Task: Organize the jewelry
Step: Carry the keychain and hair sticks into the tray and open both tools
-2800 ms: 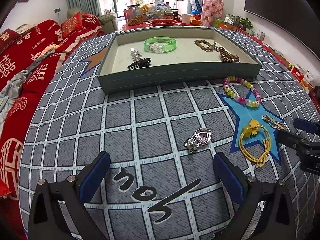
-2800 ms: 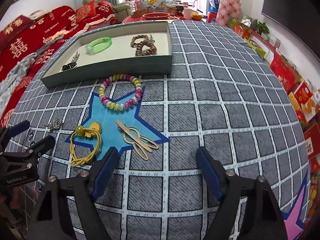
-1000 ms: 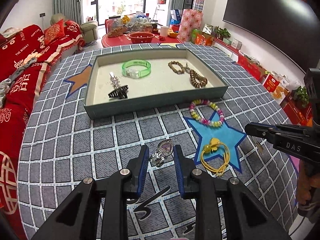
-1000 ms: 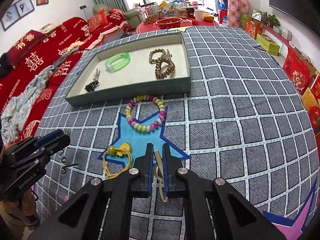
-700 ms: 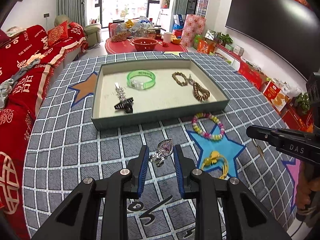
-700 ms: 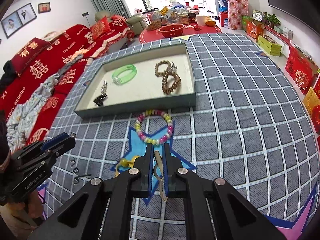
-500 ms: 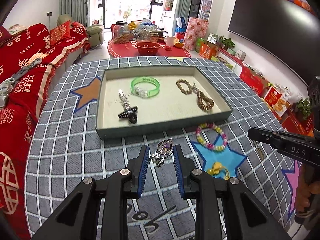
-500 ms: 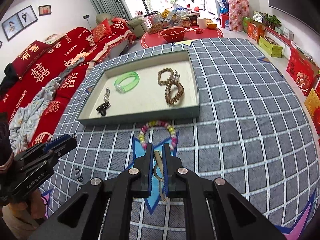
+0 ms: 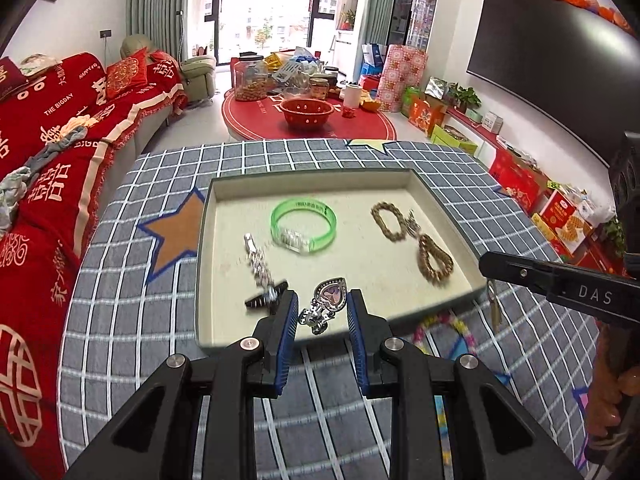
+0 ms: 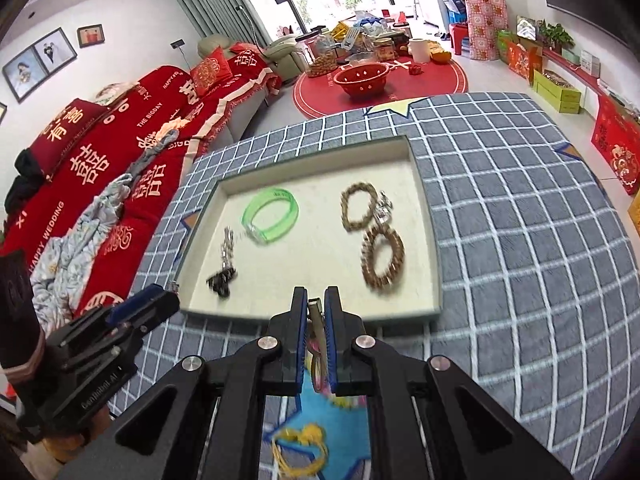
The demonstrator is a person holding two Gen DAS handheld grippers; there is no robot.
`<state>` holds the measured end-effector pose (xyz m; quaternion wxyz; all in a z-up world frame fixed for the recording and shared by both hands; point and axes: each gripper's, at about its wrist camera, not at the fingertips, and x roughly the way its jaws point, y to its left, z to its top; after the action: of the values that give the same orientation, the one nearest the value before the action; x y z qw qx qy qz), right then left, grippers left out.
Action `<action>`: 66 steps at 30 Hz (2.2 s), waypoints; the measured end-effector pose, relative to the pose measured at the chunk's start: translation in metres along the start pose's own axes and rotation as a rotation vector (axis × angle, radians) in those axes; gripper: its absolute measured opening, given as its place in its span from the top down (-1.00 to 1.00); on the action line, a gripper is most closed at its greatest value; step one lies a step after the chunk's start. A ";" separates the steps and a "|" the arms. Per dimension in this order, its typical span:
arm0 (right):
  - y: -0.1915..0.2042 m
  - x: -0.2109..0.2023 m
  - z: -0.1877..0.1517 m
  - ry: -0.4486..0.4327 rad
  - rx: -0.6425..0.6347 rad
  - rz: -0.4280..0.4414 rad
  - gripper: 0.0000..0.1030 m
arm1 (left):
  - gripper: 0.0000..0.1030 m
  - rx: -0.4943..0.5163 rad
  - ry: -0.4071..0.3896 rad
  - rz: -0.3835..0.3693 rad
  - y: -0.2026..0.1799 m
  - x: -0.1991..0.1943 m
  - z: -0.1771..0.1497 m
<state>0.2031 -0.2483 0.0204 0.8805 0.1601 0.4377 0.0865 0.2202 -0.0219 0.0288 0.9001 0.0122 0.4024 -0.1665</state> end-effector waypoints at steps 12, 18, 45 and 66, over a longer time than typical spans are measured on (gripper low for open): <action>-0.005 0.074 0.038 0.066 0.055 0.029 0.82 | 0.25 -0.002 0.047 0.045 0.005 0.064 0.029; -0.018 0.103 0.040 0.097 0.085 -0.003 0.82 | 0.25 0.013 0.079 0.054 0.001 0.089 0.029; -0.040 0.110 0.037 0.092 0.076 -0.093 0.81 | 0.24 0.106 0.129 0.132 -0.022 0.120 0.020; -0.044 0.074 0.037 0.017 0.180 0.080 -0.21 | -1.00 0.062 0.022 0.181 -0.017 0.085 0.032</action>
<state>0.2775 -0.2759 -0.0291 0.8548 0.2552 0.4442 0.0831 0.2906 -0.0680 -0.0095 0.9063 0.0784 0.4040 -0.0966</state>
